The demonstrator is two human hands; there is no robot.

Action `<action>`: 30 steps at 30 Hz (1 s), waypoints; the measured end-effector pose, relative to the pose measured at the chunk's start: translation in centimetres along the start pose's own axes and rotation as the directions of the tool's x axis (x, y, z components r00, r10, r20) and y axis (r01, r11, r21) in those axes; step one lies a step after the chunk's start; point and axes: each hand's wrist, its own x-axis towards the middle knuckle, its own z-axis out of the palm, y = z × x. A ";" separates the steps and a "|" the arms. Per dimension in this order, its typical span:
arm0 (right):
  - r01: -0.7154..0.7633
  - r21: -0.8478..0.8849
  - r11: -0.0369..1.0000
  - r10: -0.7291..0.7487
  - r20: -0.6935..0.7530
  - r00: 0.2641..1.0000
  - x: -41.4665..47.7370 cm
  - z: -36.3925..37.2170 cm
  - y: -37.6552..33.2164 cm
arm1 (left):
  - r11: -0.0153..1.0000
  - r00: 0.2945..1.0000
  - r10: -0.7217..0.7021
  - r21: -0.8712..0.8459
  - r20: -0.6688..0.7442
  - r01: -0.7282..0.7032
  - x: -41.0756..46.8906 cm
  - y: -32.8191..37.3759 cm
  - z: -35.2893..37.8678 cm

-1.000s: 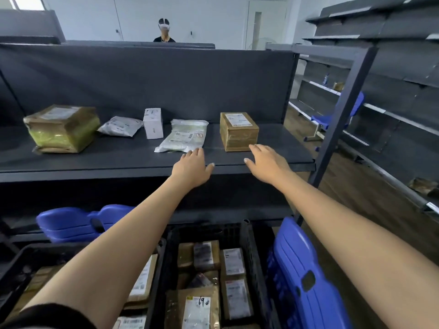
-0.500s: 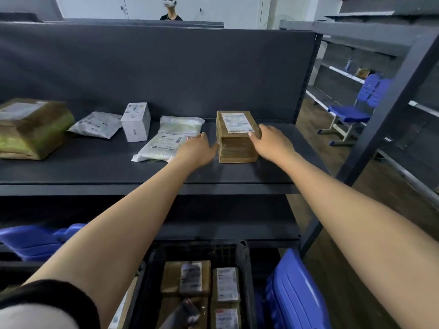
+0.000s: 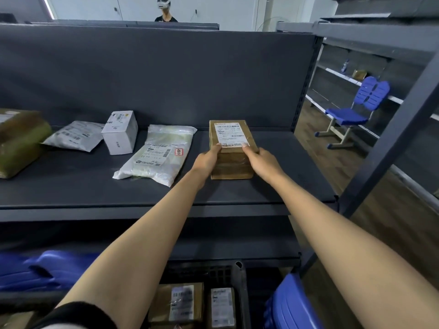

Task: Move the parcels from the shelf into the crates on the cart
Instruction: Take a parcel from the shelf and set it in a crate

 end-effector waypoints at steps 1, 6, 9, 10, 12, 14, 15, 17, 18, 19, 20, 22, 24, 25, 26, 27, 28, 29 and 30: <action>0.006 0.022 1.000 -0.006 -0.013 1.000 -0.2 0.1 0.1 | 1.000 1.000 0.005 -0.020 -0.007 -0.005 -0.3 -0.1 0.2; 0.080 0.130 0.988 -0.072 -0.067 0.995 -3.3 0.5 0.1 | 0.981 0.993 0.109 -0.155 -0.054 -0.116 -3.7 -1.2 0.7; 0.116 0.193 0.974 -0.099 -0.096 0.990 -6.3 1.0 0.3 | 0.953 0.978 0.183 -0.228 -0.096 -0.201 -7.0 -2.4 0.7; 0.129 0.209 0.969 -0.109 -0.105 0.989 -7.4 1.2 0.3 | 0.942 0.973 0.202 -0.249 -0.109 -0.223 -8.2 -2.8 0.6; 0.159 0.233 0.959 -0.134 -0.123 0.983 -9.8 1.7 0.4 | 0.922 0.964 0.236 -0.284 -0.122 -0.262 -10.4 -3.9 0.4; 0.183 0.241 0.953 -0.153 -0.140 0.978 -12.5 2.2 0.5 | 0.907 0.957 0.251 -0.311 -0.142 -0.284 -12.6 -5.0 -0.1; 0.195 0.246 0.949 -0.163 -0.146 0.976 -13.8 2.5 0.6 | 0.902 0.953 0.260 -0.314 -0.155 -0.297 -13.8 -5.6 -0.3; 0.212 0.270 0.939 -0.176 -0.152 0.973 -16.7 3.2 0.8 | 0.890 0.940 0.294 -0.309 -0.175 -0.336 -16.2 -7.0 -1.0; 0.217 0.282 0.934 -0.180 -0.153 0.972 -18.2 3.5 0.9 | 0.883 0.934 0.306 -0.312 -0.184 -0.351 -17.5 -7.7 -1.3; 0.225 0.295 0.928 -0.185 -0.157 0.970 -19.7 3.9 1.0 | 0.875 0.929 0.317 -0.320 -0.191 -0.364 -18.8 -8.4 -1.6; 0.234 0.308 0.922 -0.192 -0.160 0.968 -21.2 4.2 1.0 | 0.866 0.924 0.333 -0.327 -0.190 -0.379 -20.1 -9.2 -2.0; 0.243 0.340 0.909 -0.199 -0.158 0.967 -24.4 4.9 1.0 | 0.849 0.910 0.376 -0.328 -0.176 -0.414 -23.0 -10.6 -2.7; 0.269 0.361 0.893 -0.230 -0.147 0.962 -27.6 5.7 1.1 | 0.838 0.901 0.394 -0.333 -0.180 -0.433 -25.8 -12.1 -3.6; 0.279 0.369 0.886 -0.243 -0.141 0.960 -29.1 6.1 1.1 | 0.835 0.902 0.390 -0.342 -0.184 -0.431 -27.1 -12.8 -4.2; 0.286 0.378 0.881 -0.252 -0.138 0.958 -30.5 6.6 1.1 | 0.834 0.904 0.386 -0.348 -0.186 -0.428 -28.3 -13.6 -4.7; 0.289 0.388 0.875 -0.256 -0.135 0.957 -31.9 7.1 1.0 | 0.834 0.904 0.383 -0.349 -0.188 -0.426 -29.5 -14.4 -5.3; 0.291 0.396 0.871 -0.261 -0.130 0.957 -33.3 7.7 0.9 | 0.832 0.904 0.381 -0.354 -0.194 -0.427 -30.7 -15.1 -5.9; 0.298 0.404 0.865 -0.269 -0.126 0.955 -34.7 8.3 0.7 | 0.828 0.905 0.374 -0.366 -0.204 -0.424 -31.8 -15.7 -6.4; 0.305 0.417 0.856 -0.280 -0.122 0.952 -35.8 8.8 0.5 | 0.826 0.907 0.363 -0.378 -0.213 -0.419 -32.8 -16.2 -7.0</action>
